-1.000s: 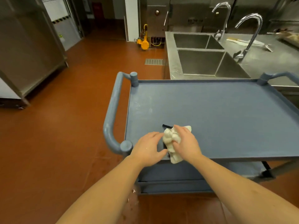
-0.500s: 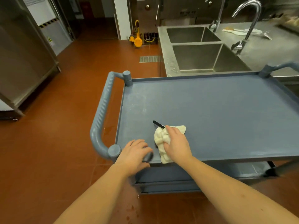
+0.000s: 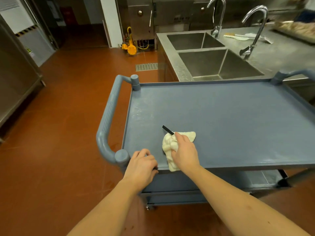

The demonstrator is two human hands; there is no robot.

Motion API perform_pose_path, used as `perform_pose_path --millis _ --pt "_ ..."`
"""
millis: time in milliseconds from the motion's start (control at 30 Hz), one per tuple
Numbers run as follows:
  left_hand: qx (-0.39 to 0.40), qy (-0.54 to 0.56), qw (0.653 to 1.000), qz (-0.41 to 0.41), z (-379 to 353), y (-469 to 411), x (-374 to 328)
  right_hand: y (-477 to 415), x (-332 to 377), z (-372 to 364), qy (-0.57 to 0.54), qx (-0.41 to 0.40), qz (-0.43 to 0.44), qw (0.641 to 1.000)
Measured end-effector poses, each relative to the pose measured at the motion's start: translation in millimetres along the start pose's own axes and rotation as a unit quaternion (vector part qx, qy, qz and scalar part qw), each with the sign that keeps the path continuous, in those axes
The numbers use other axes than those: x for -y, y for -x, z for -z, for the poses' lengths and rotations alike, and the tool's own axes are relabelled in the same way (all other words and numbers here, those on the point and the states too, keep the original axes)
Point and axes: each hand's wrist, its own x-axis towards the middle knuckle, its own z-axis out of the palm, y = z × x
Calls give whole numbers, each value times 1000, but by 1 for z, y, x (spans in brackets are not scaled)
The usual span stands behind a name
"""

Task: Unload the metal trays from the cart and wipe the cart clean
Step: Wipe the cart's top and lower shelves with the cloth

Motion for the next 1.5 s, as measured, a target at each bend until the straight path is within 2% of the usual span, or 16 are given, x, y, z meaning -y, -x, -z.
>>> perform_pose_path --millis 200,300,367,467,533,700,900,1000,1167,1367,1500 --pt "14 -31 999 -14 16 12 88 -8 51 -27 -33 -4 -10 999" --pt "36 -78 996 9 21 14 130 -9 50 -26 14 -26 -17 999" --pt "14 -76 997 17 16 12 140 -12 49 -27 24 -43 -34 998" --pt "-16 -11 998 -62 8 -5 119 -19 63 -40 8 -52 -44 998" --pt "-20 -8 994 -105 7 -15 113 -27 76 -53 -2 -49 -38 998" --pt "-78 8 985 -153 12 -21 154 -55 101 -73 -15 -62 -44 997" --pt "-88 -26 980 -178 21 -29 201 -68 129 -85 -31 -58 -47 997" --pt "-70 -35 978 -195 28 -36 233 -73 138 -89 -24 -63 -70 995" --pt "-94 -33 971 -217 35 -55 288 -85 163 -105 -5 -80 -118 990" --pt "-72 -35 961 -264 48 -91 360 -87 187 -128 -10 -181 -237 955" --pt "-60 -32 937 -343 47 -112 376 -104 204 -145 -15 -226 -278 933"
